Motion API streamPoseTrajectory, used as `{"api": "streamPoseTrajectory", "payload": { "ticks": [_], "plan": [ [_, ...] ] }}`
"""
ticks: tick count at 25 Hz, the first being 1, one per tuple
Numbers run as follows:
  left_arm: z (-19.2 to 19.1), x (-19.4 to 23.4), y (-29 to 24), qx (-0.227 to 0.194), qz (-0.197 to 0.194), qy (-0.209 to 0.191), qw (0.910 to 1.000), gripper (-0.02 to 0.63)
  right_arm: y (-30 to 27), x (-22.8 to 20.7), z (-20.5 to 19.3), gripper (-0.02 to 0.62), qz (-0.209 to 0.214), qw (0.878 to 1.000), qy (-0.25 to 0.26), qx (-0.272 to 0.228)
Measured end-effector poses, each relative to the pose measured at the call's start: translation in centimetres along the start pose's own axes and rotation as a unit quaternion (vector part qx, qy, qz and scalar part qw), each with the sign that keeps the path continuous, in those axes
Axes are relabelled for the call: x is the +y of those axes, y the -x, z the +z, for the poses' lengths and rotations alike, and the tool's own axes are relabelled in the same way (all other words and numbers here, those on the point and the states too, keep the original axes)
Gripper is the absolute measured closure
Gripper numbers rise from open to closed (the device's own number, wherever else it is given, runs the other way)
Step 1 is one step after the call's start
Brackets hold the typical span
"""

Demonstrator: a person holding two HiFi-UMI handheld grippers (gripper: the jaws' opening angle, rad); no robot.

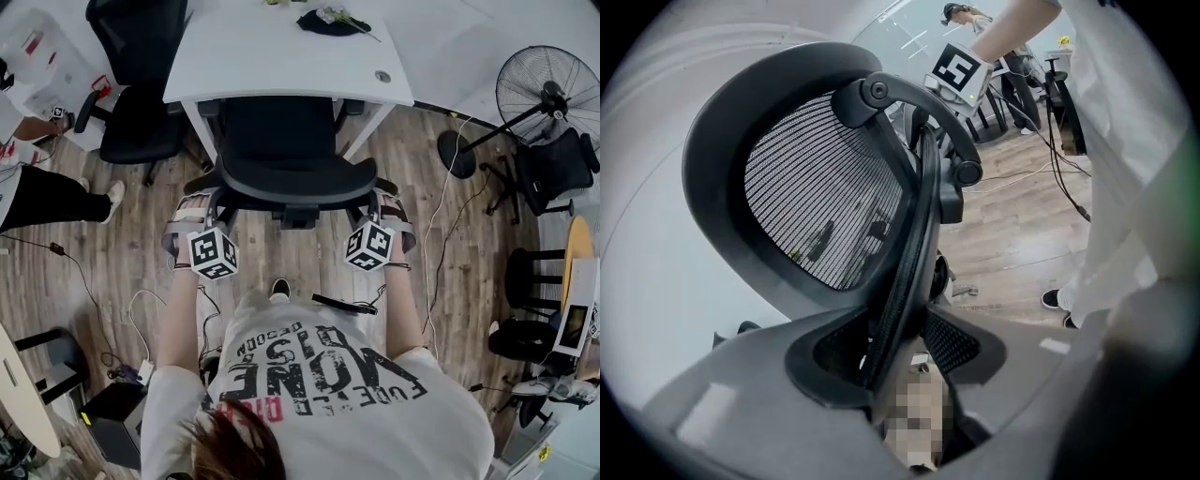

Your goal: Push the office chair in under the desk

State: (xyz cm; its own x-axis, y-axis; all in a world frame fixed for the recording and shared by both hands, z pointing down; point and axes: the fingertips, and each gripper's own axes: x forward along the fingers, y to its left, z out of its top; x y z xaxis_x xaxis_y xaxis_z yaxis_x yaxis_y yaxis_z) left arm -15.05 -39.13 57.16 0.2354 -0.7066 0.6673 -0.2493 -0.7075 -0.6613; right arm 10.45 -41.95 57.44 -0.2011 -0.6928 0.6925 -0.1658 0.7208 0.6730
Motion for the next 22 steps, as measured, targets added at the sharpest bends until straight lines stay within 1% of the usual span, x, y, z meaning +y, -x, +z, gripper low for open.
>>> {"api": "streamPoseTrajectory", "payload": {
  "ticks": [8,12,16,22],
  "plan": [
    [-0.18,-0.27,0.06,-0.005,0.001,-0.003,1.0000,0.414,-0.09,0.28,0.04,0.388,-0.008,1.000,-0.006,0.009],
    [-0.11,-0.25,0.07,-0.005,0.003,-0.005,1.0000,0.414,-0.16,0.20,-0.01,0.388,-0.003,1.000,-0.011,0.015],
    [0.05,-0.33,0.03,-0.006,-0.004,-0.008,0.9999,0.417,-0.12,0.17,-0.18,0.388,0.006,1.000,-0.014,0.021],
    [0.11,-0.36,0.14,-0.007,-0.008,-0.010,0.9999,0.420,-0.03,0.17,-0.19,0.387,0.010,1.000,-0.014,0.017]
  ]
}}
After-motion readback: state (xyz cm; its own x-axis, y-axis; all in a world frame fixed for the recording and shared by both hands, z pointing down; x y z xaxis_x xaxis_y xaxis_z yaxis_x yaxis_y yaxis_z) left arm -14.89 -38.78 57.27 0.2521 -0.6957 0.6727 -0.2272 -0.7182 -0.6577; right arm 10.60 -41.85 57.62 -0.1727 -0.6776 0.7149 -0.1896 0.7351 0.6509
